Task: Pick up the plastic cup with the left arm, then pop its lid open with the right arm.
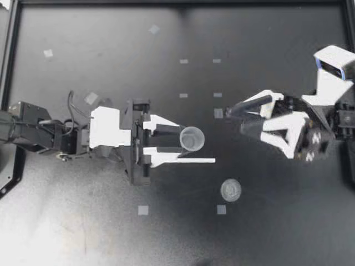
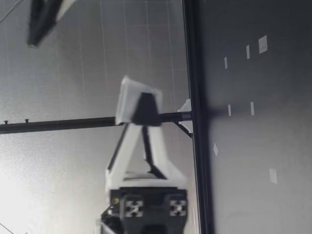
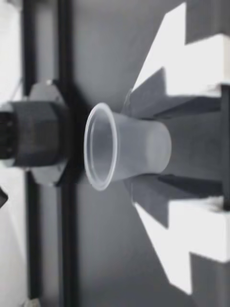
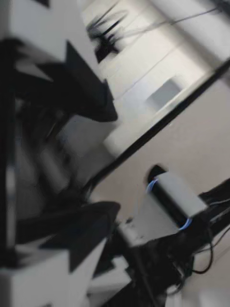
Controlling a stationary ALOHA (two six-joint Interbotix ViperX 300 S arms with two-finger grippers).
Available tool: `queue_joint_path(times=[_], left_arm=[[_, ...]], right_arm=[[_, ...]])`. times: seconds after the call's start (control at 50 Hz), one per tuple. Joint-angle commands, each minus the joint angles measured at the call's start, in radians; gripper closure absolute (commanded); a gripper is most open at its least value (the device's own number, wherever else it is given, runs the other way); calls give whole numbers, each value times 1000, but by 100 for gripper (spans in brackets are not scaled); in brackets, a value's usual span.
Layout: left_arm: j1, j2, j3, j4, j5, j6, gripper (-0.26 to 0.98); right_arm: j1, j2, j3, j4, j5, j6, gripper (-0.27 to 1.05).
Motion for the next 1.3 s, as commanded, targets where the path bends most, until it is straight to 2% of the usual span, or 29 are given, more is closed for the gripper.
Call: queue_joint_path(times=[0.0,0.1,0.24,1.28], left_arm=[[2,-32,-8,2,-23,-15,48],[3,-34,-8,2,-25,-49,48],[2,-37,-8,2,-15,-89,48],[2,-34,-8,2,17,-83,48]], right_arm=[[-3,-67,-12,-34,150,-121,10],[-3,-107,-11,-38,337,-279,10],[-3,-117,-11,-34,471,-419,10],[-3,-118,11,-31,449,-445,10]])
